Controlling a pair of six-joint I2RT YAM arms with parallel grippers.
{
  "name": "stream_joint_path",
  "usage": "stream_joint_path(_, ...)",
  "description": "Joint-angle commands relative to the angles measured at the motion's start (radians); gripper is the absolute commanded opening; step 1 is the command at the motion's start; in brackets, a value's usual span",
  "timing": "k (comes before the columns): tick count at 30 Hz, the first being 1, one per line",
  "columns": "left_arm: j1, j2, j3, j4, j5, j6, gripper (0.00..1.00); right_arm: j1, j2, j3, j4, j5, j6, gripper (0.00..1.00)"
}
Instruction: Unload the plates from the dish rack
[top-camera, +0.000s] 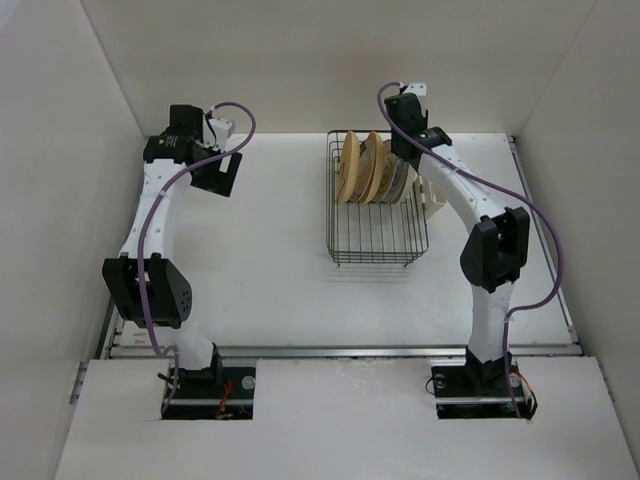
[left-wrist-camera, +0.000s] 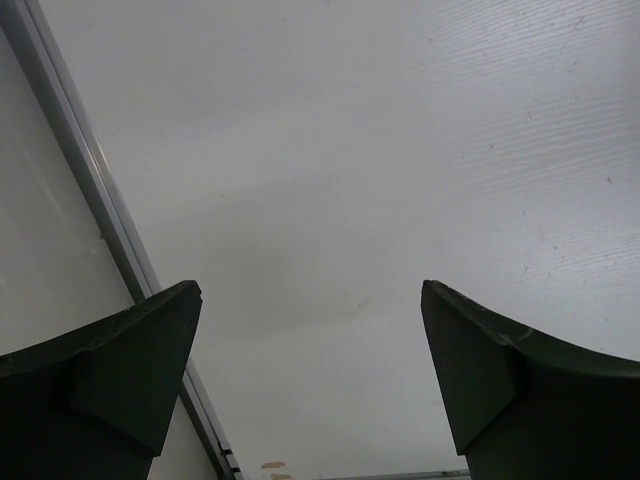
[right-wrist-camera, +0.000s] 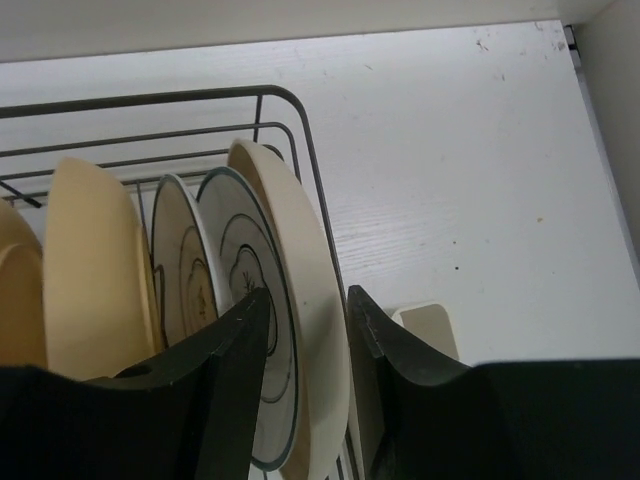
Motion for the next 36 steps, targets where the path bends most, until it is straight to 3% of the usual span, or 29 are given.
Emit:
stream_joint_path(1,-0.005,-0.008,0.009,-0.014,0.006,-0.022,0.9,-0.01,-0.001,-0.003,-0.022,0.037,0.031,0.43)
stream_joint_path(9,-0.005,-0.008,0.0,-0.014,0.015,-0.031,0.9,-0.01,-0.001,-0.022,-0.031,0.09,0.031,0.22)
stream_joint_path(13,-0.005,-0.008,0.0,-0.014,0.015,-0.031,0.9,-0.01,-0.001,-0.01,-0.042,0.11,0.031,0.0)
stream_joint_path(19,-0.005,-0.008,0.0,-0.014,0.015,-0.031,0.9,0.037,0.009,0.059,-0.043,0.293,-0.033,0.0)
stream_joint_path(24,-0.005,-0.008,0.0,-0.014,0.015,-0.031,0.9,0.059,0.01,0.073,0.038,0.517,-0.195,0.0)
stream_joint_path(30,-0.005,-0.008,0.0,-0.014,0.015,-0.022,0.9,0.059,-0.012,0.056,0.364,0.676,-0.534,0.0)
stream_joint_path(36,-0.005,-0.008,0.009,-0.014,0.024,-0.031,0.91,0.059,-0.023,0.07,0.545,0.696,-0.693,0.0)
